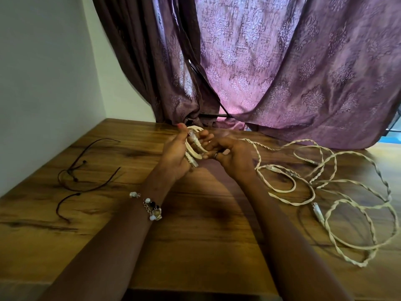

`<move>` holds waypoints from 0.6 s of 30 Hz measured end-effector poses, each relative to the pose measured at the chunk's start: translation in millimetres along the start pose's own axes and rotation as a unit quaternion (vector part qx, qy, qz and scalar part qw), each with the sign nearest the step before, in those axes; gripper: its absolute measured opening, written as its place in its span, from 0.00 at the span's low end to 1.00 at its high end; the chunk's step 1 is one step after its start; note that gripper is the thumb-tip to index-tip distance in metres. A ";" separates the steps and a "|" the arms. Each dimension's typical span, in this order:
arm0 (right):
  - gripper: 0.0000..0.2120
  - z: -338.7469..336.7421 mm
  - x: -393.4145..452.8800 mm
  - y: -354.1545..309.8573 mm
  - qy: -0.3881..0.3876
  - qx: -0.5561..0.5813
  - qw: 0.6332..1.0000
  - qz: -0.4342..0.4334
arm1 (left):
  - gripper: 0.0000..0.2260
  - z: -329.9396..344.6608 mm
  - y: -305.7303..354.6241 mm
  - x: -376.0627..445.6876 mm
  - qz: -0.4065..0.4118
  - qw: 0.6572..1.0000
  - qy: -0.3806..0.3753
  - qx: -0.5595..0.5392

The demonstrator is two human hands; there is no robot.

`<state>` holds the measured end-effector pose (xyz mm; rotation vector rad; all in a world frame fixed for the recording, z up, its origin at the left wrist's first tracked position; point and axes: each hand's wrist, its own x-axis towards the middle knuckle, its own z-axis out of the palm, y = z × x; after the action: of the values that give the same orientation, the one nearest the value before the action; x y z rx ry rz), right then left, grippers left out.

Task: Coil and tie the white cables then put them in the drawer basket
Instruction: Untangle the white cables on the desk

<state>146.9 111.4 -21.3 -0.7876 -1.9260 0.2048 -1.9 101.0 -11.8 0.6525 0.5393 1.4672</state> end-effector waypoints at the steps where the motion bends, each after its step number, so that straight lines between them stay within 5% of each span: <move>1: 0.10 0.1 -0.7 -0.3 0.003 0.029 0.999 0.027 | 0.24 0.9 -1.0 0.0 0.006 1.000 0.003 0.004; 5: 0.08 12.3 -4.8 -7.5 -0.016 0.141 0.983 0.113 | 0.20 -1.0 -4.3 2.0 0.049 0.998 0.025 -0.002; 12: 0.12 -2.7 4.2 -11.6 0.086 0.254 0.942 0.202 | 0.33 -6.2 7.6 -5.6 -0.091 0.989 -0.111 -0.024; 15: 0.25 -11.6 2.6 -5.7 0.024 0.286 0.930 0.228 | 0.40 -4.5 4.7 -10.3 -0.151 0.976 -0.148 0.055; 18: 0.24 -9.7 -2.9 -5.2 -0.082 0.315 0.915 0.238 | 0.41 0.9 -0.3 -15.2 -0.169 0.968 -0.124 0.135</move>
<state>153.7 103.7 -16.4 -0.7898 -1.6283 1.1599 -1.7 85.8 -12.2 0.8961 0.6264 0.9828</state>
